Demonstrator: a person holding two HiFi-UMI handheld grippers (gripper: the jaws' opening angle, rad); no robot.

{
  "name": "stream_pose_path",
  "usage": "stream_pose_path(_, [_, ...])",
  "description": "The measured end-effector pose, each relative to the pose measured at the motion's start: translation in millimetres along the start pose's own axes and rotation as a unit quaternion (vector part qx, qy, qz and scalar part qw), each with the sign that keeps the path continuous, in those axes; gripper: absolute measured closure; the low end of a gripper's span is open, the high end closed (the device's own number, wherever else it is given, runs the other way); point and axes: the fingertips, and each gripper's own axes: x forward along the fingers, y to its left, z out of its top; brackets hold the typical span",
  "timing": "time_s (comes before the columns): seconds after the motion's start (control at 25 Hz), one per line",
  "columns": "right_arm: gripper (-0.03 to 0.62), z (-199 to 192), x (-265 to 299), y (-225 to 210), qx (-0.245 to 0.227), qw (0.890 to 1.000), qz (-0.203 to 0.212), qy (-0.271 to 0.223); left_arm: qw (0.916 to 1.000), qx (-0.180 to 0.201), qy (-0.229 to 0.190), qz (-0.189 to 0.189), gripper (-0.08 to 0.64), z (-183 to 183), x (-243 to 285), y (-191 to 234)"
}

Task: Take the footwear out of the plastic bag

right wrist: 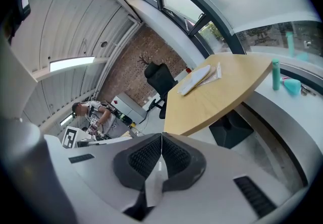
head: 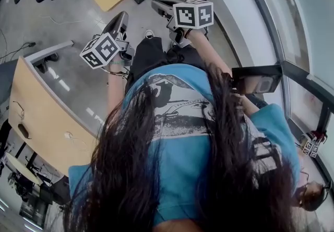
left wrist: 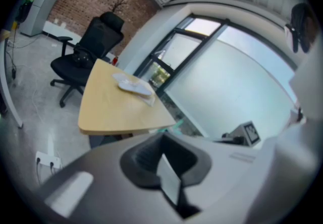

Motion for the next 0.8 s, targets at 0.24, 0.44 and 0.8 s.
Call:
stream_pose_path(0.24, [0.575,-23,-60,-17,-0.013,1.0,0.004,0.009,0.9999,0.012,0.002,-0.007,0.557,-43,10,-58])
stream_pose_path(0.44, [0.575,-28,-81,-17,-0.03,0.999,0.019,0.014,0.9998,0.016,-0.009,0.006,0.557,-60,5,-77])
stream_pose_path(0.8, [0.575,-36,-83,0,-0.049,0.997,0.045,0.033,0.9986,0.001,-0.041,0.035,0.557,-68,-22,-76])
